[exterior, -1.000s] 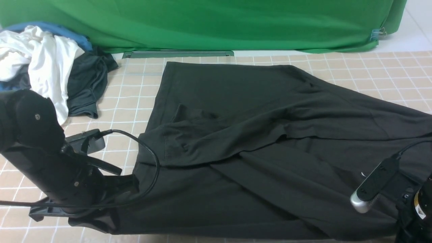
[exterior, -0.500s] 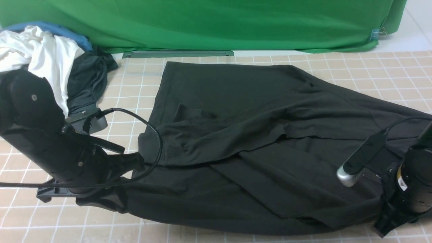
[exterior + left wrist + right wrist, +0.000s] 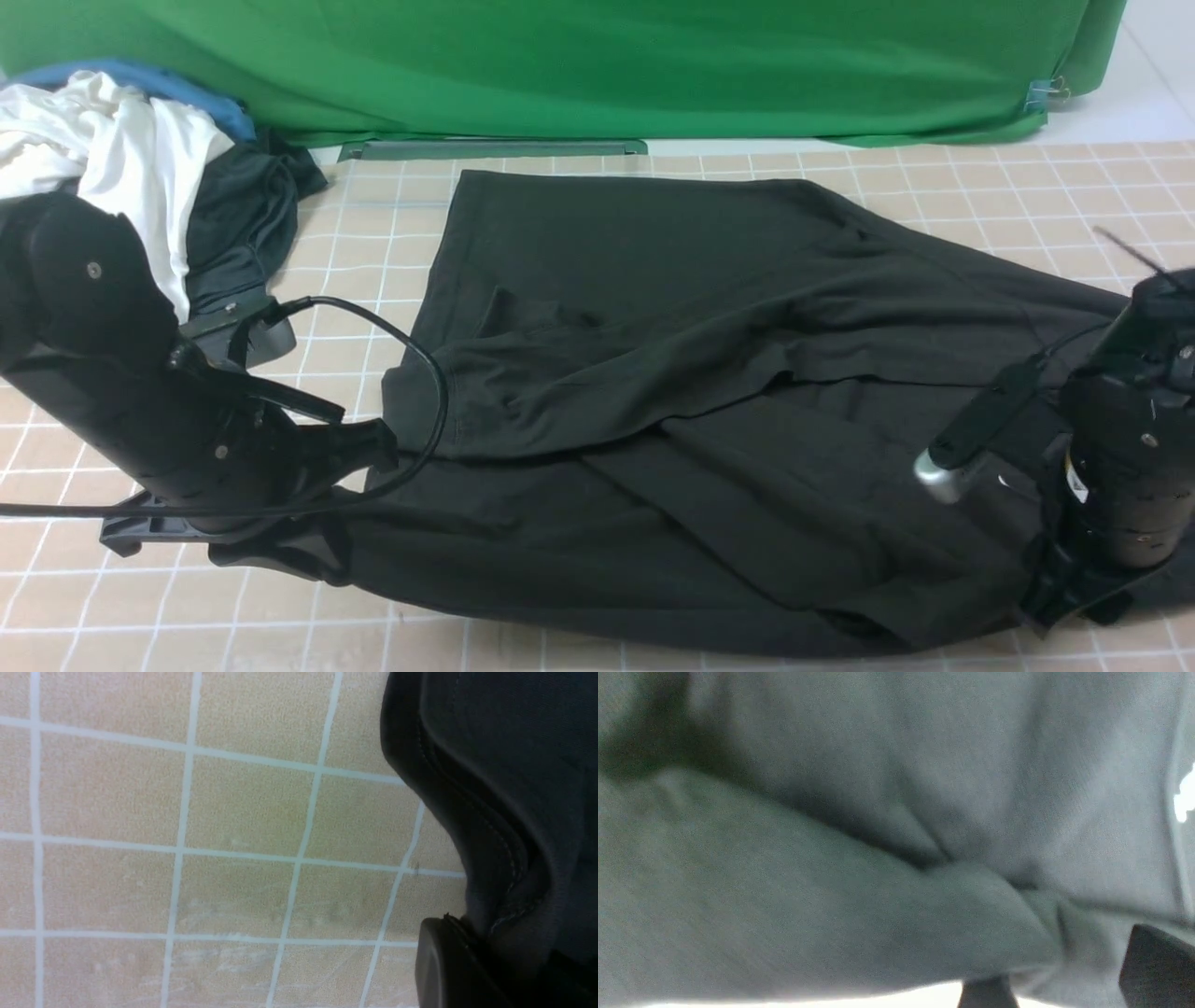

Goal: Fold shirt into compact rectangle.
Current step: 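Grasp the near edge of the shirt at its hem and shoulder corners, then fold the black garment in half by bringing its near edge over to the far edge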

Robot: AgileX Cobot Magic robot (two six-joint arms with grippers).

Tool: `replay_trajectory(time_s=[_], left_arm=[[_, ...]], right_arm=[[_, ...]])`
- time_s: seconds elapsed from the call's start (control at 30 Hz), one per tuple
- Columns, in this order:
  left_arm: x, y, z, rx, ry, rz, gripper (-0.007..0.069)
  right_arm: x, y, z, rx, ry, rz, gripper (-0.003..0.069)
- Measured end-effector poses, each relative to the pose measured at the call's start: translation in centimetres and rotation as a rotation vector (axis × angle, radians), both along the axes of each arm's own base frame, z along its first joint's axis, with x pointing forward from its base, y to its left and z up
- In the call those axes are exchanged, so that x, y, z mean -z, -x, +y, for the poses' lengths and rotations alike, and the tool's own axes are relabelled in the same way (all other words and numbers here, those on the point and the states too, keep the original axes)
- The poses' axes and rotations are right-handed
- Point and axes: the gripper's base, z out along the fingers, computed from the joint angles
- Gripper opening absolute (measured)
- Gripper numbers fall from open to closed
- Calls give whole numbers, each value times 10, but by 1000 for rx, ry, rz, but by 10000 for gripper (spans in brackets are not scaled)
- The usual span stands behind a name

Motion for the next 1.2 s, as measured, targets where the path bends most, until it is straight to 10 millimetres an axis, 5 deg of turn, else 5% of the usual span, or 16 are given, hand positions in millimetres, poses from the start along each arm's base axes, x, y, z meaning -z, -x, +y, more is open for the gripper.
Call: replay_trajectory(time_s=[0.5, 0.83, 1.2], left_arm=[[0, 0, 0, -1, 0, -3, 31], [0, -1, 0, 4, 0, -13, 31], [-15, 4, 1, 18, 0, -39, 31]], right_arm=[[24, 24, -7, 4, -46, 14, 400], [26, 24, -7, -3, -13, 48, 56], [1, 27, -14, -17, 8, -3, 43]])
